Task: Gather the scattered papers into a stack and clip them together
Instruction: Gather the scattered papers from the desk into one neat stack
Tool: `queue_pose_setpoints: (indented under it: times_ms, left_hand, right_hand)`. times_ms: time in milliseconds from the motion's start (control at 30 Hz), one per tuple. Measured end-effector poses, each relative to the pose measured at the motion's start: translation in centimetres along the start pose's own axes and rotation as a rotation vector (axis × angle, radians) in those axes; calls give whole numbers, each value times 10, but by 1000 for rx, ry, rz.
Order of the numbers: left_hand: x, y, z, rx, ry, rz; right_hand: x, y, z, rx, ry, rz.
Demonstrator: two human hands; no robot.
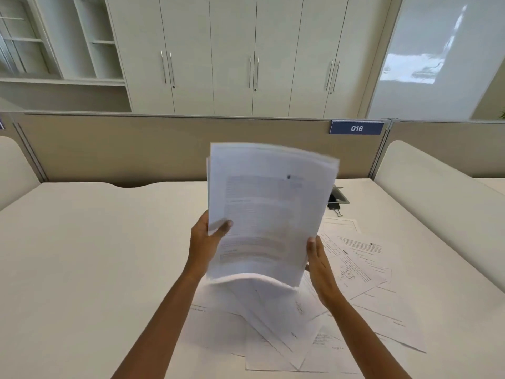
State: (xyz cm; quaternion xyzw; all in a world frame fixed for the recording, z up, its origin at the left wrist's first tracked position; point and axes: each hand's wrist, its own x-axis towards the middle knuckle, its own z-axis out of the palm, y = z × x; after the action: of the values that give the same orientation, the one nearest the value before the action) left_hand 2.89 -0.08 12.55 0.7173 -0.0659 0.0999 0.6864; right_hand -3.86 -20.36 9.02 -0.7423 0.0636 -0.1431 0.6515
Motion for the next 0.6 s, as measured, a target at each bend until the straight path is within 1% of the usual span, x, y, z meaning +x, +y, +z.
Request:
queue_pose_setpoints:
  times_ms: [67,133,200,267,367,400,500,600]
  left_hand:
    - [-1,-7,-4,-35,-112,-56]
    - [-6,-18,-8,-111,-188,-99]
    - [-9,-28,-10,-130,-217,-120]
    - [-11,-35,-9,-93,-208,-126]
    - [-9,-36,-7,19,-122,-103]
    - [-8,-33,-6,47,-80,-89]
    - [0,-27,-9,102,67,-71]
    - [8,-31,-19,180,199,-98]
  right_hand:
    - [1,8,1,3,-44,33]
    - [-2,14,3,-15,-89,81]
    - [-6,15,5,-61,-125,99]
    - [-8,18,7,-144,-135,100]
    - [-9,24,8,-337,-115,124]
    - [-10,27,8,-424,-135,129]
    - [-19,38,12,-774,-281,214]
    - [-30,46,21,-993,-420,240]
